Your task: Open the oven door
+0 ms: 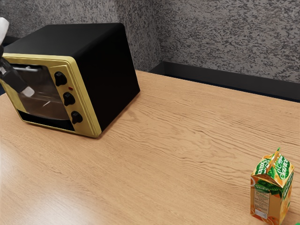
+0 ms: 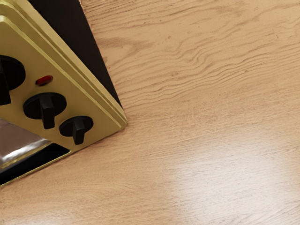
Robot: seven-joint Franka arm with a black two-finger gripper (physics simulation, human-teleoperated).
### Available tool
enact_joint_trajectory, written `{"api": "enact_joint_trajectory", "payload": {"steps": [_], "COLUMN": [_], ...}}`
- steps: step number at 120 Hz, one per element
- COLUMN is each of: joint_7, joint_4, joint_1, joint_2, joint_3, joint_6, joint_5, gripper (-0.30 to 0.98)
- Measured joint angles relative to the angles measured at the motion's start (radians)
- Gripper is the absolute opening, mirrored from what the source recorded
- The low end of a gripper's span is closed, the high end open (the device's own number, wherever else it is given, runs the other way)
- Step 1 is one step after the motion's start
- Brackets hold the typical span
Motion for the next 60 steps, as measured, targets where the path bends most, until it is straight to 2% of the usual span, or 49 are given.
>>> {"api": "enact_joint_trajectory", "payload": {"steps": [13,25,40,60], "joint_7": [0.192,0.34,0.495,0.656], "joint_4": [-0.014,-0.038,-0.052,-0.025], "joint_1": [0.142,0.178,0.184,0.184], "joint_2": [0.002,0.04,0.108,0.197], "joint_3": [-0.125,-0.157,-0.151,-0.136], "joint_6": [0.112,0.184,0.238,0.286], "joint_5": [-0.089,-0.129,-0.144,-0.121], "gripper": [0.69,0.69,0.69,0.69]}}
